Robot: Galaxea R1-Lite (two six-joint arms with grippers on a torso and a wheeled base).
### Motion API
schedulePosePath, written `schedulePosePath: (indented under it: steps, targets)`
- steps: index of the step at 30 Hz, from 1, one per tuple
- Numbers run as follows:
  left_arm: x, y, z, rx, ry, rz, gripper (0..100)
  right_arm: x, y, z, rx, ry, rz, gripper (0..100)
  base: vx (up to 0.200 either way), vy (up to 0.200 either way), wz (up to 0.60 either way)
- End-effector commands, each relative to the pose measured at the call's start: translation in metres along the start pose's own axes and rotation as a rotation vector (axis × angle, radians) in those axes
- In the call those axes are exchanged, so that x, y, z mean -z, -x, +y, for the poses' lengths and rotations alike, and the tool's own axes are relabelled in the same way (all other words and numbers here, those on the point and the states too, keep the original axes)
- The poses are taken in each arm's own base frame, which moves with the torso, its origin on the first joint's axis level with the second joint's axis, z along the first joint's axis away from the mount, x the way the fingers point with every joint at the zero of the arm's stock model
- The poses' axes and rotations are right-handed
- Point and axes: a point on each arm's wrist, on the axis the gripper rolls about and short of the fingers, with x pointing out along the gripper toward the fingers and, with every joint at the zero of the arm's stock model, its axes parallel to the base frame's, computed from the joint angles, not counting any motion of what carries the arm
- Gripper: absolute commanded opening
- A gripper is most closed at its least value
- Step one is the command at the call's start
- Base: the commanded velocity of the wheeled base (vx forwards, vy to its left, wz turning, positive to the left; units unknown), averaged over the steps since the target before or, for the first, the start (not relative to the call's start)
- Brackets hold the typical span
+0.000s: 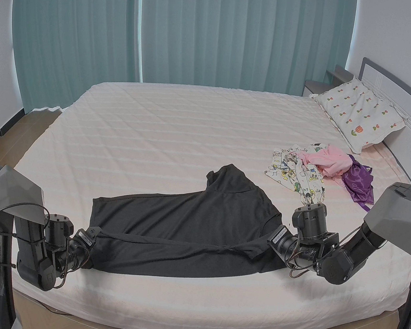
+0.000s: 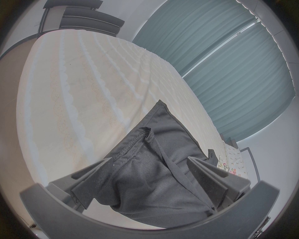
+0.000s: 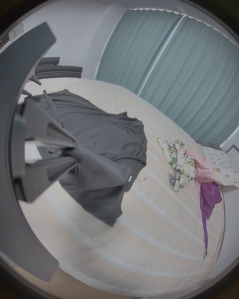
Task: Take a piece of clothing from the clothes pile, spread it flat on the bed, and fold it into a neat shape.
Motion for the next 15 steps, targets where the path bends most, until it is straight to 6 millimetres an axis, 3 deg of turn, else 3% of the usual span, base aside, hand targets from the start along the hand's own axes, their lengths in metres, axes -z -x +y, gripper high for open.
schedulePosePath:
  steps: [1, 6, 15]
  targets:
    - [0.000, 0.000, 0.000, -0.001, 0.000, 0.000, 100, 0.001, 0.005, -0.003, 0.027, 0.025, 0.015, 100, 0.000, 0.000, 0.00]
    - [0.000, 0.000, 0.000, -0.001, 0.000, 0.000, 100, 0.000, 0.004, -0.013, 0.079, 0.058, 0.035, 100, 0.000, 0.000, 0.00]
    - [0.000, 0.000, 0.000, 0.001, 0.002, 0.000, 100, -0.020, -0.022, -0.035, 0.031, 0.041, 0.056, 100, 0.000, 0.000, 0.00]
